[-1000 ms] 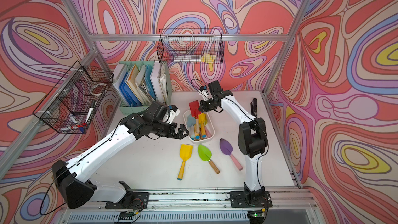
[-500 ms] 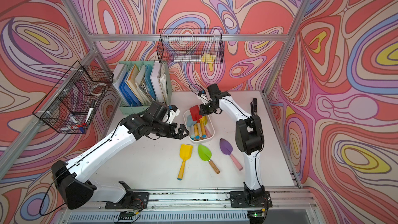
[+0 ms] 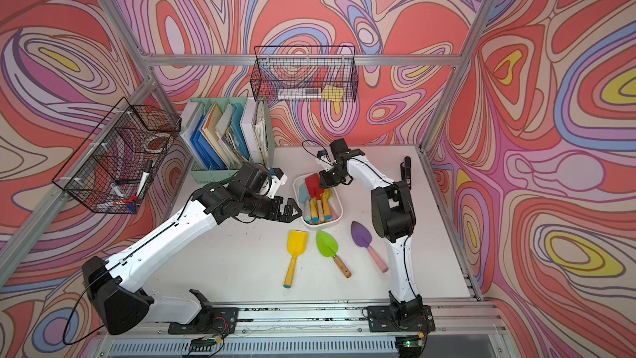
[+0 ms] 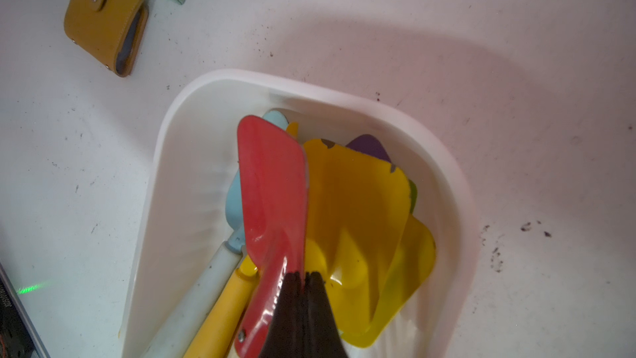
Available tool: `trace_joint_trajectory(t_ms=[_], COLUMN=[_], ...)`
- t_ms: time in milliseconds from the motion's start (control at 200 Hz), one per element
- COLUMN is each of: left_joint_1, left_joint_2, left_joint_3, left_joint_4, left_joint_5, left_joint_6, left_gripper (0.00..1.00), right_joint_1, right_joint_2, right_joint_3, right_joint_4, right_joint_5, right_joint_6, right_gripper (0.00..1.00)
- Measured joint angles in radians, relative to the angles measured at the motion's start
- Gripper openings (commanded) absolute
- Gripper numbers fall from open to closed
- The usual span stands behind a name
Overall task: Put the shovel into the storage box
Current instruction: Place the shovel in the storage box.
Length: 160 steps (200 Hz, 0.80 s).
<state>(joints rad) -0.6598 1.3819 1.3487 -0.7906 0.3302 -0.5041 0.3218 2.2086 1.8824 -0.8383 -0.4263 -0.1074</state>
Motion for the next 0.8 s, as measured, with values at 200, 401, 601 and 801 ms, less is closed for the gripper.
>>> trace_joint_trajectory(t_ms=[200, 401, 601, 801], left_joint_1=[0.0, 0.0, 0.0, 0.0], left_joint_2=[0.0, 0.0, 0.0, 0.0], left_joint_3=[0.0, -0.002, -0.018, -0.03], left_joint_4=[0.0, 0.0, 0.0, 0.0], left_joint_5=[0.0, 0.001, 0.005, 0.008], left_joint_6=[0.0, 0.0, -0.001, -0.001], left_gripper=[0.99, 0.99, 0.99, 0.99], right_joint_1=[0.0, 0.0, 0.0, 0.0], right_joint_2=[0.0, 0.006, 0.025, 0.027], right_joint_3=[0.008, 0.009, 0.01, 0.009], right_joint_4=[0.001, 0.001, 0.007, 0.008], right_joint_5=[0.002, 0.008, 0.007, 0.007], right_joint_6=[0.0, 0.001, 0.011, 0.016], right_gripper=[0.0, 0.0, 0.0, 0.0])
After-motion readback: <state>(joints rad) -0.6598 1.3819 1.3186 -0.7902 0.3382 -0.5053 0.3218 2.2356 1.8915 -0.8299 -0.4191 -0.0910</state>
